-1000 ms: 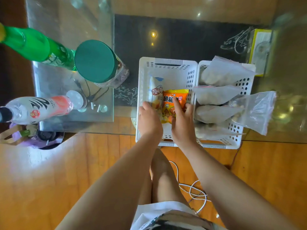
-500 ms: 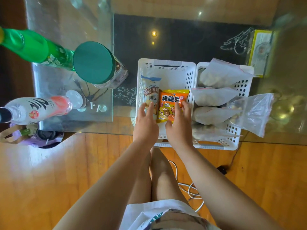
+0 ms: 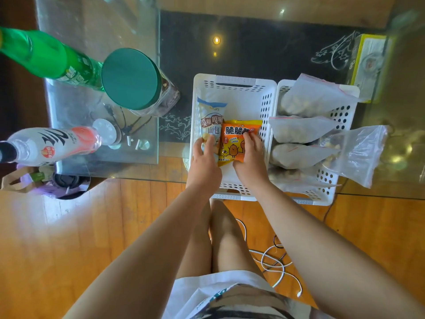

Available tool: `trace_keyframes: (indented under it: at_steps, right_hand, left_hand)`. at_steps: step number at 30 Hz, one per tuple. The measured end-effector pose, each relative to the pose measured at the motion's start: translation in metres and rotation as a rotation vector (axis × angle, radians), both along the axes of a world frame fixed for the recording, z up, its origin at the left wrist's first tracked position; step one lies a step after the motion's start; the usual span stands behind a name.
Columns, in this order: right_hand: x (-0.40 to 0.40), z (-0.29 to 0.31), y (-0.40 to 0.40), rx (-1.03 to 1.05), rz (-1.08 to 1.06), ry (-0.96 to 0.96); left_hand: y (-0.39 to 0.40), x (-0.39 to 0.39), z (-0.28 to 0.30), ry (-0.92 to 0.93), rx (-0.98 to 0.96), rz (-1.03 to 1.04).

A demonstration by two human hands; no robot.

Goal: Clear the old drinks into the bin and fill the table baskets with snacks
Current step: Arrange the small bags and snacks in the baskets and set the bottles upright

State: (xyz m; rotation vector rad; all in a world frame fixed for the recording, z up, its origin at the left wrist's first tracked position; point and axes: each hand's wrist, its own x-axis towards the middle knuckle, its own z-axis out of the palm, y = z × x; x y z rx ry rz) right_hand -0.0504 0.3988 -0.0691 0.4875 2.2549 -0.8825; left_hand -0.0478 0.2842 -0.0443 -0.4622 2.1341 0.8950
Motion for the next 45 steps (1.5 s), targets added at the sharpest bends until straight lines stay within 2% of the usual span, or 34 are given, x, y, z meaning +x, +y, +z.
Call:
trace_keyframes:
  at_steps: [5,9,20,24,26,30,33,36,39,45]
  right_hand:
    - [-0.006,0.01,0.002,-0.02,0.059,-0.11]
    - [-0.018,0.038,-0.005,-0.05,-0.013,-0.076]
    - [-0.072,0.115,-0.075,-0.188,0.084,0.222]
    - [-0.089,0.125,-0.117,-0.144,0.133,0.287]
    - [-0.098,0.126,-0.137,-0.11,0.158,0.322]
    - [-0.115,0.116,-0.177,0.066,0.248,0.278]
    - [-0.122,0.106,-0.2,0.246,0.314,0.163]
    - [-0.124,0.096,-0.214,0.367,0.346,0.132]
    - [-0.126,0.09,-0.217,0.407,0.304,0.174]
    - [-0.115,0.089,-0.211,0.388,0.313,0.247]
  left_hand:
    - [-0.015,-0.008,0.012,-0.041,0.044,-0.042]
    - [-0.035,-0.017,0.044,-0.011,0.053,0.004]
    - [-0.145,-0.013,0.146,0.525,0.06,0.366]
    - [-0.2,-0.011,0.158,0.696,-0.126,0.416]
    - [-0.229,-0.012,0.155,0.717,-0.203,0.405]
    - [-0.278,-0.013,0.134,0.514,-0.164,0.39]
    - [-0.305,-0.016,0.117,0.294,0.017,0.447]
    - [-0.322,-0.018,0.106,0.092,0.208,0.513]
    - [-0.333,-0.017,0.1,-0.055,0.343,0.554]
    - [-0.343,-0.022,0.094,-0.198,0.57,0.571]
